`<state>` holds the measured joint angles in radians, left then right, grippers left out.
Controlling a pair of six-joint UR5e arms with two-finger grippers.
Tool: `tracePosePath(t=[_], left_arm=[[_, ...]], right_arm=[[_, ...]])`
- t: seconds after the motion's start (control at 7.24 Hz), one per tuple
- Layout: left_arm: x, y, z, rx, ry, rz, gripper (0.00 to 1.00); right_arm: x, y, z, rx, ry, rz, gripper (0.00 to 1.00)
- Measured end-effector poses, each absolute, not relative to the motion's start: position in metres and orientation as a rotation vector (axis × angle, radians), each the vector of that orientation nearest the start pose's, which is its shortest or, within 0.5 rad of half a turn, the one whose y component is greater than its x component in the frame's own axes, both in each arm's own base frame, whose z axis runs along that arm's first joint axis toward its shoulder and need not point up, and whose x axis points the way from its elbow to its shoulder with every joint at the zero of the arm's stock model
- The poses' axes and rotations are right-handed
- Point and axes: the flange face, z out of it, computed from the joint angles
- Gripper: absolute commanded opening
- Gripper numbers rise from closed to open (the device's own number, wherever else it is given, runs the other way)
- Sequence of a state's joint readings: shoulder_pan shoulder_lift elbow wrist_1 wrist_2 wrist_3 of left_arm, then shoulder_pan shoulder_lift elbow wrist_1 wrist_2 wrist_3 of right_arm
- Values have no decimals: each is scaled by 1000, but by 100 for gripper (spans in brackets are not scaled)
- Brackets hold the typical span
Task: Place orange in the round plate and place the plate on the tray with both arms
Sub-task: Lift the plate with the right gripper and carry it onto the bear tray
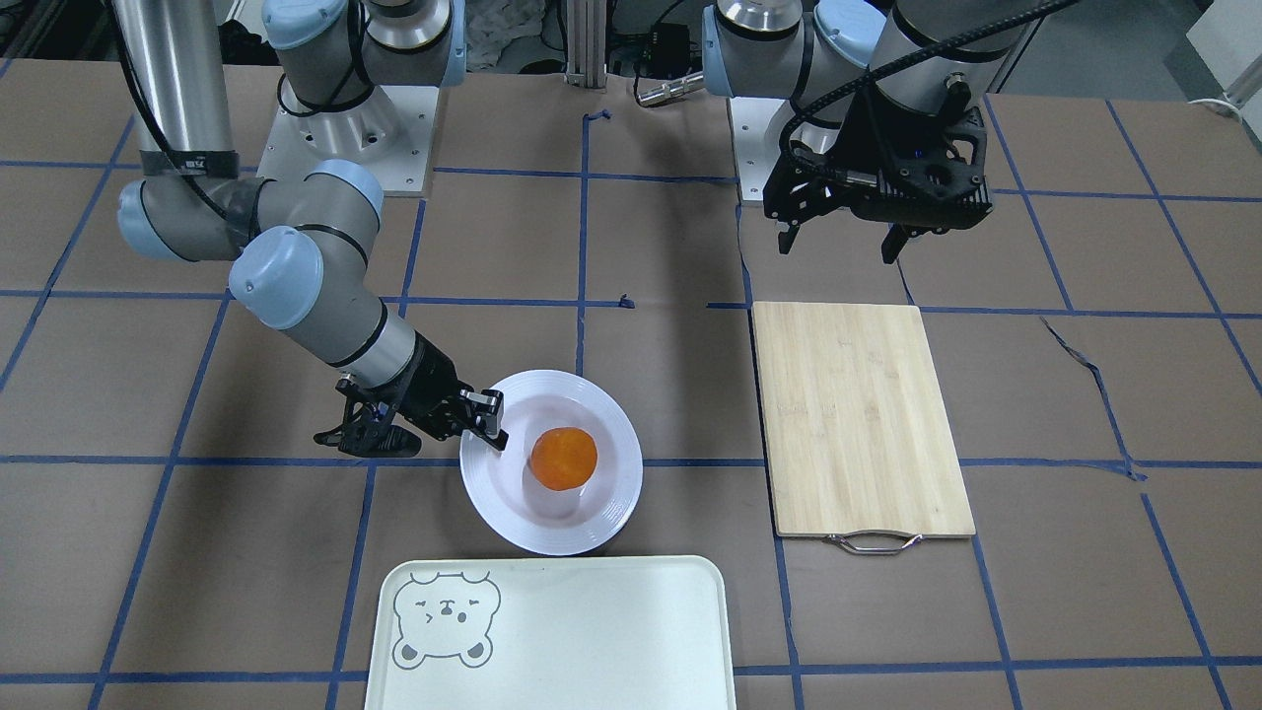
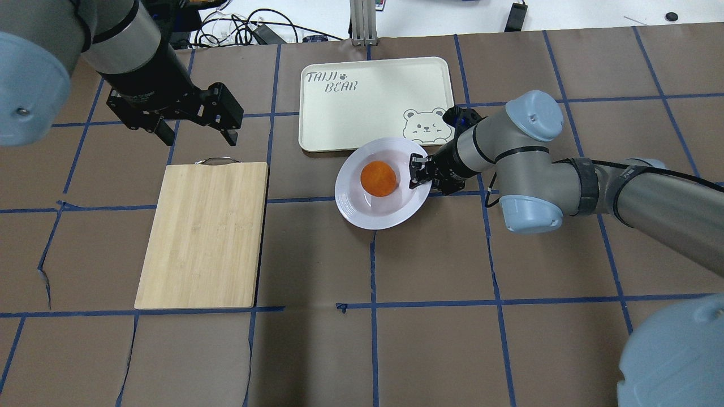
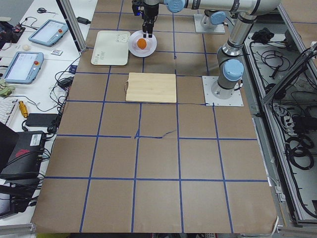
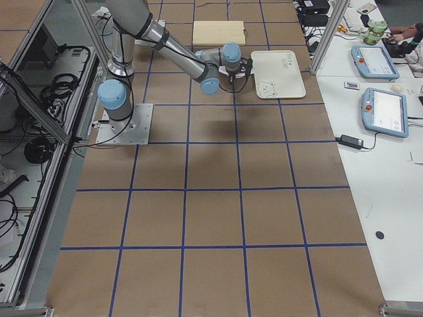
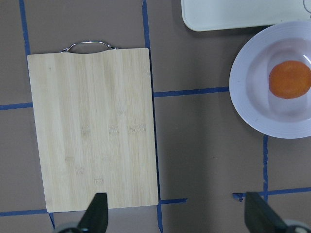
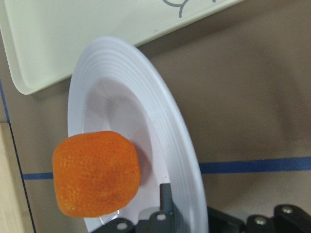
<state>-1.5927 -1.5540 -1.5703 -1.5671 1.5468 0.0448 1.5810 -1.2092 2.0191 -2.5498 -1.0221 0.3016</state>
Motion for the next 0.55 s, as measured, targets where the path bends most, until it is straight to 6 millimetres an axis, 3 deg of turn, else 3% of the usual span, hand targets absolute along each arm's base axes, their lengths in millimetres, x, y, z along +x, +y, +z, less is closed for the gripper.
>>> tracePosePath(t=[0.55], left_arm=[[-146,-485,497,107,3164,-41,100]], right_arm=[[173,-560,239,396,2471,-52,3]])
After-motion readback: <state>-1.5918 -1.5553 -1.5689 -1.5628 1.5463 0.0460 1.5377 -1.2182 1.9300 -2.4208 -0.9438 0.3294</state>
